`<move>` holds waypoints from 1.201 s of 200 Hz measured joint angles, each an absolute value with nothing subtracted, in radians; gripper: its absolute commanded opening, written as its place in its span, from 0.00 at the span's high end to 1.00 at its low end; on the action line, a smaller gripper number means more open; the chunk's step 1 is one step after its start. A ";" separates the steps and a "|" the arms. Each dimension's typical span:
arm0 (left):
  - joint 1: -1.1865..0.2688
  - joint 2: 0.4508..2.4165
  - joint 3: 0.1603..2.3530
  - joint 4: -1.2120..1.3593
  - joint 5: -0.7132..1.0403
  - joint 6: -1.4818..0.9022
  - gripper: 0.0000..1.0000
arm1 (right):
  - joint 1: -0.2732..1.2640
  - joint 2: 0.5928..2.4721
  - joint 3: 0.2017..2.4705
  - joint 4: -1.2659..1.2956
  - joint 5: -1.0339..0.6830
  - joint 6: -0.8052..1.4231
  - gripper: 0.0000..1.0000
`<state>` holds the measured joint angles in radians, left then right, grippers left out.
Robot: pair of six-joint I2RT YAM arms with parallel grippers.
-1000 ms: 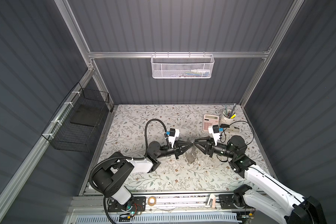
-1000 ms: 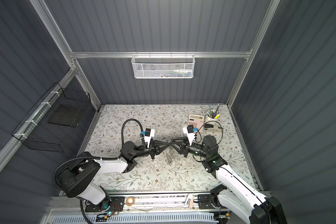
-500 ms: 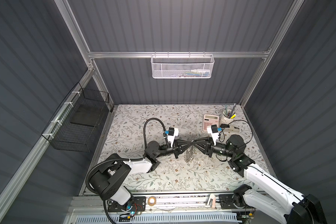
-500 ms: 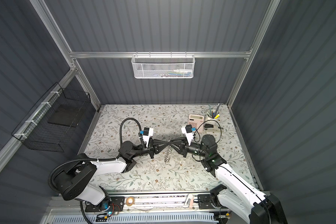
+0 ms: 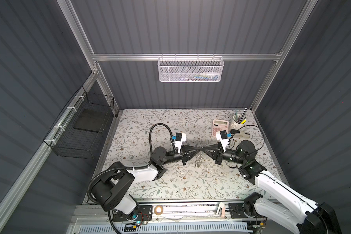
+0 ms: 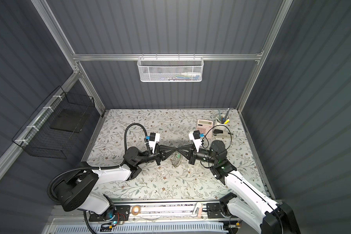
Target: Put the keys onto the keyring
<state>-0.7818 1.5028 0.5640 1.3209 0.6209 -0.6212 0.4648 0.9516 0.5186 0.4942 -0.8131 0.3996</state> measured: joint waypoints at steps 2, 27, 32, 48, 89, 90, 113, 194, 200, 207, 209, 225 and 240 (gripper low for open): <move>-0.782 1.502 0.564 1.319 0.620 -0.622 1.00 | 0.465 0.952 0.519 0.494 -0.813 0.400 1.00; -0.782 1.472 0.564 1.257 0.619 -0.595 0.75 | 0.468 0.952 0.520 0.487 -0.813 0.395 1.00; -0.781 1.459 0.564 1.227 0.613 -0.574 0.69 | 0.469 0.952 0.520 0.484 -0.813 0.397 1.00; -0.771 1.401 0.574 1.074 0.597 -0.523 0.58 | 0.476 0.950 0.521 0.471 -0.820 0.395 1.00; -0.765 1.167 0.714 0.488 0.574 -0.248 0.41 | 0.479 0.957 0.523 0.425 -0.793 0.388 1.00; -0.765 1.164 0.718 0.479 0.574 -0.242 0.41 | 0.479 0.957 0.523 0.425 -0.793 0.388 1.00; -0.765 1.107 0.886 0.159 0.568 -0.044 0.41 | 0.485 0.957 0.523 0.409 -0.783 0.380 1.00; -0.765 1.310 1.297 -0.540 0.596 0.399 0.50 | 0.508 0.957 0.523 0.396 -0.800 0.358 1.00; -0.765 1.323 1.310 -0.566 0.596 0.417 0.50 | 0.508 0.957 0.523 0.396 -0.802 0.357 1.00; -0.765 1.335 1.320 -0.590 0.596 0.433 0.51 | 0.509 0.957 0.523 0.396 -0.805 0.357 1.00; -0.765 1.338 1.324 -0.597 0.596 0.437 0.51 | 0.509 0.957 0.523 0.396 -0.806 0.356 1.00; -0.765 1.361 1.344 -0.641 0.596 0.466 0.52 | 0.513 0.957 0.523 0.396 -0.809 0.355 1.00; -0.764 1.377 1.357 -0.666 0.595 0.484 0.53 | 0.514 0.957 0.523 0.396 -0.813 0.355 1.00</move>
